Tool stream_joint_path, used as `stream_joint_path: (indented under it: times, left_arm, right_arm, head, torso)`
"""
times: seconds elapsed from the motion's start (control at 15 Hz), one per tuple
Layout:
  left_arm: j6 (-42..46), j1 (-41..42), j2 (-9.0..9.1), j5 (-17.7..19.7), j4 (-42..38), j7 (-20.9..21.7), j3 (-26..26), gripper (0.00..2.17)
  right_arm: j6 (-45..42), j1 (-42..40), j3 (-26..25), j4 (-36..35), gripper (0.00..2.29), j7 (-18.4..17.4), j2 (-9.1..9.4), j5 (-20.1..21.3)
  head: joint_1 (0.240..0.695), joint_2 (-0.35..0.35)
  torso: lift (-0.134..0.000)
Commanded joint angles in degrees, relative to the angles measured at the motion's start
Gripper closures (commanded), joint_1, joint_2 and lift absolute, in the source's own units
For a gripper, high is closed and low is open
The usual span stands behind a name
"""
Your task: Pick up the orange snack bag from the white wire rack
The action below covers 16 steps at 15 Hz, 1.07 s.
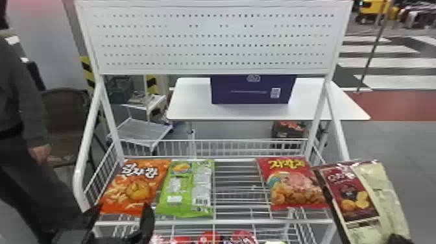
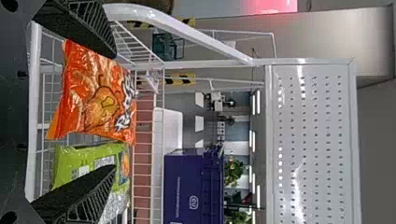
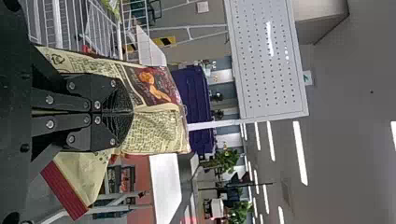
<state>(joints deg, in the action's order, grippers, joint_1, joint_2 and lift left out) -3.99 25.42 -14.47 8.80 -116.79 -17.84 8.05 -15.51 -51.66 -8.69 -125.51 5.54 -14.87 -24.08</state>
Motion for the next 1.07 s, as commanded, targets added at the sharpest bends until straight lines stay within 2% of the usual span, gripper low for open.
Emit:
stream_joint_path:
  times: [0.0,0.33,0.73,0.87,0.93,1.0]
  left_arm:
    - [-5.5,-8.4,0.23,0.2,5.5,0.0,1.4,0.04]
    - [-12.8,-19.9,0.23,0.7,16.9,1.1,1.7,0.04]
    - [-15.0,-24.3,-0.12,1.0,23.4,2.3,0.6,0.1]
    - [-16.0,-24.7,-0.21,1.1,23.9,3.2,0.1,0.33]
    - [-16.7,-24.7,-0.21,1.1,23.9,4.5,-0.2,0.62]
    - [-16.7,-24.6,-0.21,1.7,23.8,4.5,-0.5,1.39]
  right_arm:
    - [0.0,-0.2,-0.2,0.0,2.26,0.0,-0.08,0.0]
    - [-0.2,0.0,-0.2,0.2,2.26,0.1,-0.16,0.0]
    - [0.0,-0.2,-0.3,0.2,2.26,0.1,-0.16,0.0]
    - [-0.2,-0.3,-0.2,0.1,2.26,0.1,-0.08,0.0]
    - [0.0,-0.4,-0.1,0.1,2.26,0.1,0.01,0.0]
    - [-0.2,-0.5,-0.1,0.1,2.26,0.1,0.1,0.0]
  head:
    - [0.499,0.0]
    - [0.499,0.0]
    - [0.499,0.0]
    - [0.499,0.0]
    - [0.499,0.0]
    - [0.499,0.0]
  torso:
    - [0.0]
    - [0.0]
    - [0.0]
    - [0.0]
    - [0.0]
    - [0.0]
